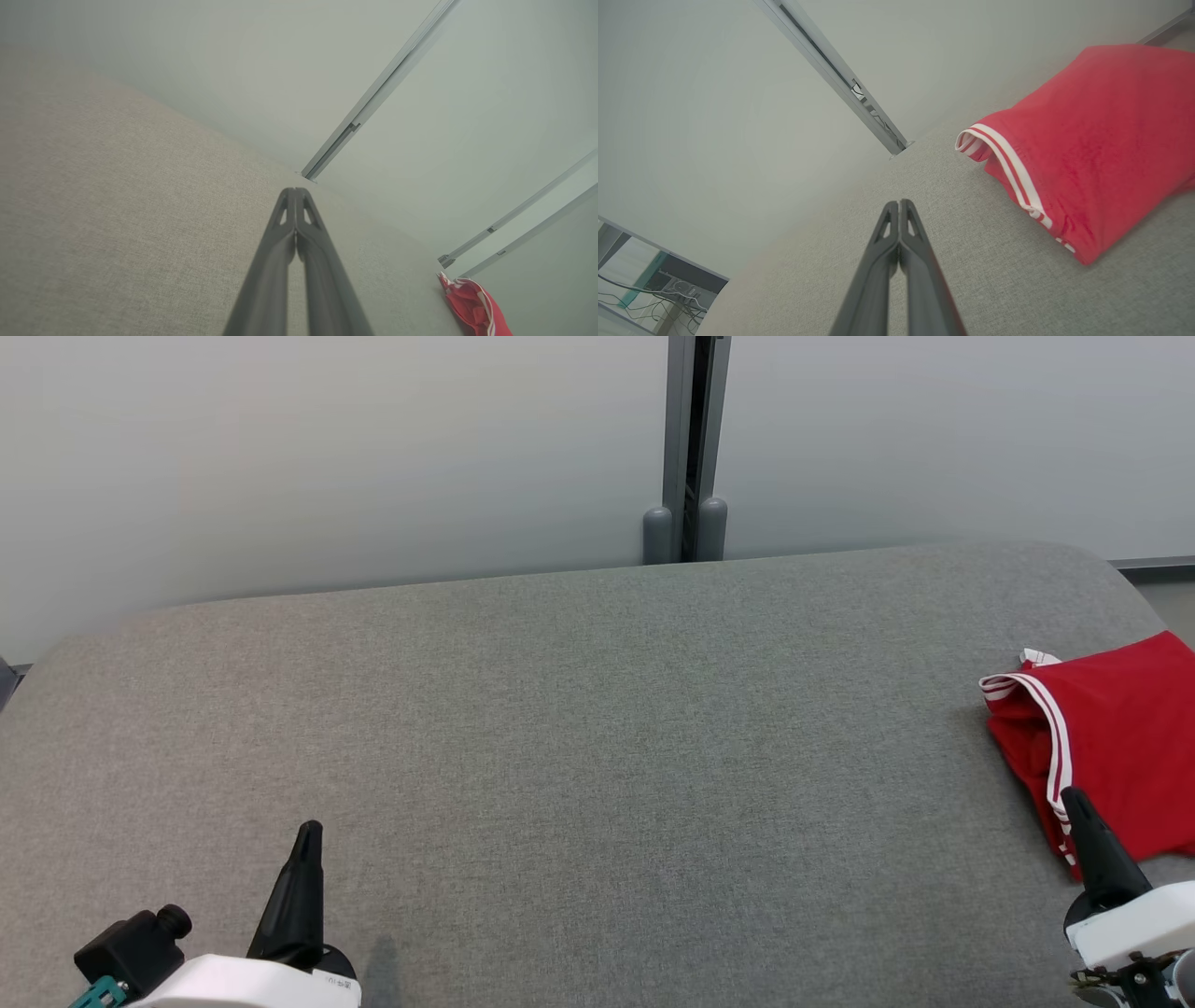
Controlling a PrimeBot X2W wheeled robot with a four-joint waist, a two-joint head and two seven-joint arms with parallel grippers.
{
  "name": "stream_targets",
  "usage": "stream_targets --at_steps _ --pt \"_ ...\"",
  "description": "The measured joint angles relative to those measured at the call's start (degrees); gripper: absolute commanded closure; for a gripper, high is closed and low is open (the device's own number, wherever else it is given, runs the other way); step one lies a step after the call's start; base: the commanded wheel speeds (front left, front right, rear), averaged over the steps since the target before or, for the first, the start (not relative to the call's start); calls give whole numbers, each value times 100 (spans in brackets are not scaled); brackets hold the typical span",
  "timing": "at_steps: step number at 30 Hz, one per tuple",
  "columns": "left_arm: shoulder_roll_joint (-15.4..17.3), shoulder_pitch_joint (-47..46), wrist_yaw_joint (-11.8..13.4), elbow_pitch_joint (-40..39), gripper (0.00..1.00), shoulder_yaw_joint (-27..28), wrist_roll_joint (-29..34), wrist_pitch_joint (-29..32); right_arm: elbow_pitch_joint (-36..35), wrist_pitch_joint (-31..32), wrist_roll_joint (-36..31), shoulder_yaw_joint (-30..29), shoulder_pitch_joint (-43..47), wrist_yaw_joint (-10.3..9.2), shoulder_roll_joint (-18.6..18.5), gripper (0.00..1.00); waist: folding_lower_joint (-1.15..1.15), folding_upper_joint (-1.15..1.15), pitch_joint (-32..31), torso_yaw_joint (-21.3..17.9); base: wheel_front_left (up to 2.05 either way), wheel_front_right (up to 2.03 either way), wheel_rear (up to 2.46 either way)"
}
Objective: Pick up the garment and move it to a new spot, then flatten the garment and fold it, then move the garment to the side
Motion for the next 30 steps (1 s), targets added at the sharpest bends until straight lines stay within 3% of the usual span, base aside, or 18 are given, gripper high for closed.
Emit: stream_targets --at_steps 30 --pt "-352 -221 -375 197 100 -53 -1690 -231 587 648 1893 -560 -439 0 0 100 0 0 44 15 0 0 0"
